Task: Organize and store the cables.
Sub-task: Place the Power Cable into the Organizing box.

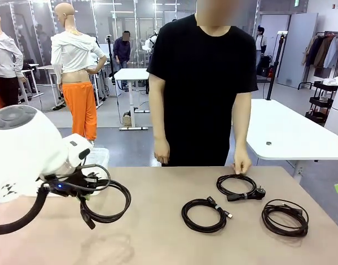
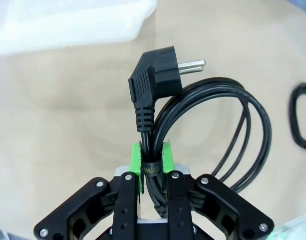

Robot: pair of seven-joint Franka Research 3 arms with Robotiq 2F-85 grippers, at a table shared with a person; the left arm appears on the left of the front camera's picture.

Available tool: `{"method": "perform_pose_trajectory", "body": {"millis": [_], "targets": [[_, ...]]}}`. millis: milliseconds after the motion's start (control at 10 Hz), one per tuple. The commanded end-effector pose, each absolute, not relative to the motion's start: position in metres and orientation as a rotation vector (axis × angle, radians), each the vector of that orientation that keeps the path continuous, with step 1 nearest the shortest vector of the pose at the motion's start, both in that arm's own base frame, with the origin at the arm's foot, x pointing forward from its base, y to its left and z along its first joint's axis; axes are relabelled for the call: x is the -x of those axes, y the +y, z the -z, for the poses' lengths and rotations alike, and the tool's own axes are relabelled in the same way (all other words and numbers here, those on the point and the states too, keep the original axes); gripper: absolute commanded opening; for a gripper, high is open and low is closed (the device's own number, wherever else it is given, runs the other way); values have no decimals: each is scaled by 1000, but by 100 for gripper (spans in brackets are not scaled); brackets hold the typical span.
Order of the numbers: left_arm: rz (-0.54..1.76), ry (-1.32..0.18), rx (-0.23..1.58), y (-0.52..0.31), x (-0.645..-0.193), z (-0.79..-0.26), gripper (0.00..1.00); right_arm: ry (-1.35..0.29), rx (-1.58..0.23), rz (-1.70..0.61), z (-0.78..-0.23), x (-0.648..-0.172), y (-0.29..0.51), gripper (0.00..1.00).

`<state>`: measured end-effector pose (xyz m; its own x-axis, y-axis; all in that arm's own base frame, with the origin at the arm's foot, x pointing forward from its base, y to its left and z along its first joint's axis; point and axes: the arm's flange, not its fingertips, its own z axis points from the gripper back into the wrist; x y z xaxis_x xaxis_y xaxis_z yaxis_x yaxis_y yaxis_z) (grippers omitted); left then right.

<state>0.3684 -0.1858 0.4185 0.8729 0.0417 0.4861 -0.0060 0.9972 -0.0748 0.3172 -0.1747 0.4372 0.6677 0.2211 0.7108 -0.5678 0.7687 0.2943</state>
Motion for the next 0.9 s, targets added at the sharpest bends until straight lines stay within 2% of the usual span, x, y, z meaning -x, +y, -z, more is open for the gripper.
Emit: {"method": "perform_pose_trajectory", "body": {"millis": [0, 100, 200, 500, 600, 800], "targets": [[107, -521, 63, -163, -349, -413, 0, -710, -521, -475, -436, -319, -175, 100], [170, -557, 93, -171, -347, -414, 0, -710, -521, -475, -436, -319, -175, 100], [45, -511, 69, -182, -372, -423, 0, -710, -521, -475, -436, -319, -175, 100], [45, -511, 69, -182, -372, -423, 0, -710, -521, -475, -436, -319, -175, 100], [75, -504, 70, -181, -372, -420, 19, -710, -521, -475, -436, -319, -175, 100], [325, -471, 100, -130, -394, -463, 19, -710, -521, -475, -436, -319, -175, 100]]}}
